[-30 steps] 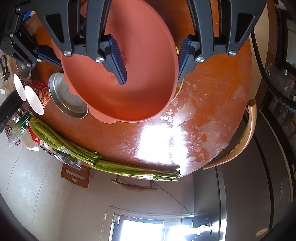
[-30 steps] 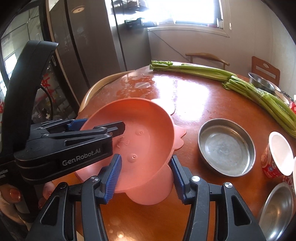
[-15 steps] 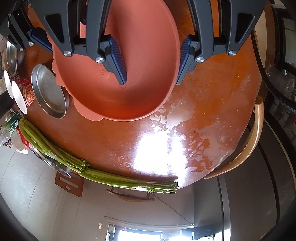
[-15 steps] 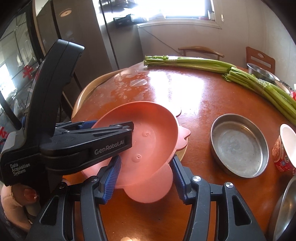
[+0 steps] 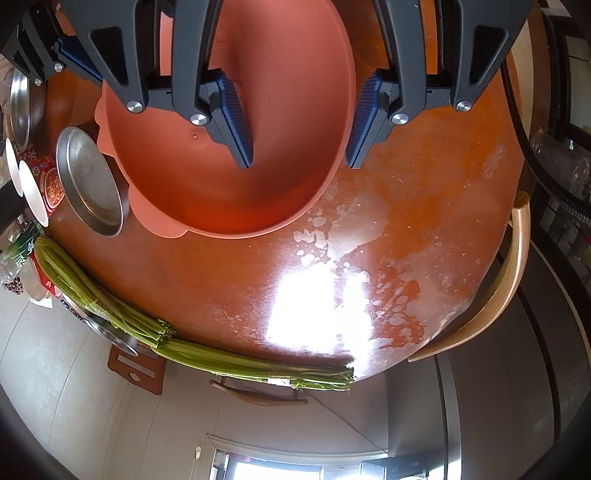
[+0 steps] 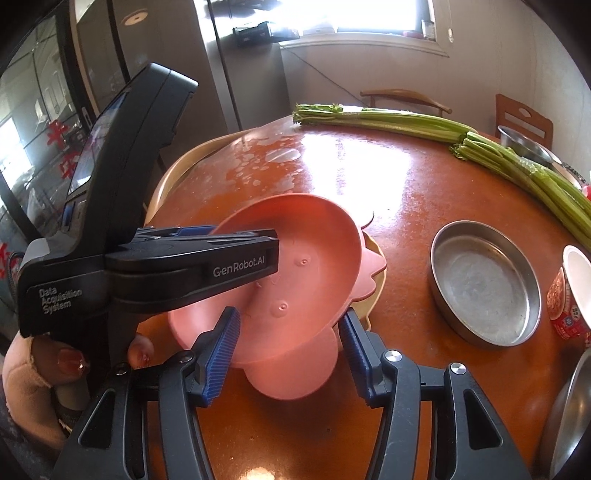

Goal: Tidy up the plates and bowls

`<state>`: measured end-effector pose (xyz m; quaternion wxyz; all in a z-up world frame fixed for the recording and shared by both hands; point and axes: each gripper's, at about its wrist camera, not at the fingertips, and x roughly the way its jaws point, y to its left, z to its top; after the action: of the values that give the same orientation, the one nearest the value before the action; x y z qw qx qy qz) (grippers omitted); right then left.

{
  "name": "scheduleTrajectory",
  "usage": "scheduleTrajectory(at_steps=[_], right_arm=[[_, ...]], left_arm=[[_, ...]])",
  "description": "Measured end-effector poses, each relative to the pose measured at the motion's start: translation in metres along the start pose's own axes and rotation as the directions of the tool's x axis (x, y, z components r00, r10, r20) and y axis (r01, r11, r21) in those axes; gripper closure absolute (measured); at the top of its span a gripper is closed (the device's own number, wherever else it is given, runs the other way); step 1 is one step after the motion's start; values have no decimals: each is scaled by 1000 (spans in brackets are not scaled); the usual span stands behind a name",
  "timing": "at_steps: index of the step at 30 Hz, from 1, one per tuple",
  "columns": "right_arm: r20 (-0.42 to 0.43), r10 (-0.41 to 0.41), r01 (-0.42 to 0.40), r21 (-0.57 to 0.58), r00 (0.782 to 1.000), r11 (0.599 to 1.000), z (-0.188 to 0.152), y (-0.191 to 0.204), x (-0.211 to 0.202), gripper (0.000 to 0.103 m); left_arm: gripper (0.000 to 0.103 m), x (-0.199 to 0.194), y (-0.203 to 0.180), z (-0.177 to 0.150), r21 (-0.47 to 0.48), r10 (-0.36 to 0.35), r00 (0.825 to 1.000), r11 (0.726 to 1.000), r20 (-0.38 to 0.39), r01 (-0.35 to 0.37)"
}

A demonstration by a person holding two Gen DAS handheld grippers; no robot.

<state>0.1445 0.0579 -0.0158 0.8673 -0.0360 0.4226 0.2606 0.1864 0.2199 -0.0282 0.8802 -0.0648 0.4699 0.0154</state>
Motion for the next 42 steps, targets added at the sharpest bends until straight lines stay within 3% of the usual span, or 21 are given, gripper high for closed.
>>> scheduleTrajectory(at_steps=[16, 42], right_arm=[[42, 5, -2, -69, 999, 998, -8, 4, -18, 44], [129, -25, 22, 26, 991, 999, -4, -37, -62, 40]], left_arm=[[51, -14, 1, -8, -12, 2, 1000, 1000, 25, -1], [47, -74, -26, -16, -6, 29, 989, 1000, 147, -28]])
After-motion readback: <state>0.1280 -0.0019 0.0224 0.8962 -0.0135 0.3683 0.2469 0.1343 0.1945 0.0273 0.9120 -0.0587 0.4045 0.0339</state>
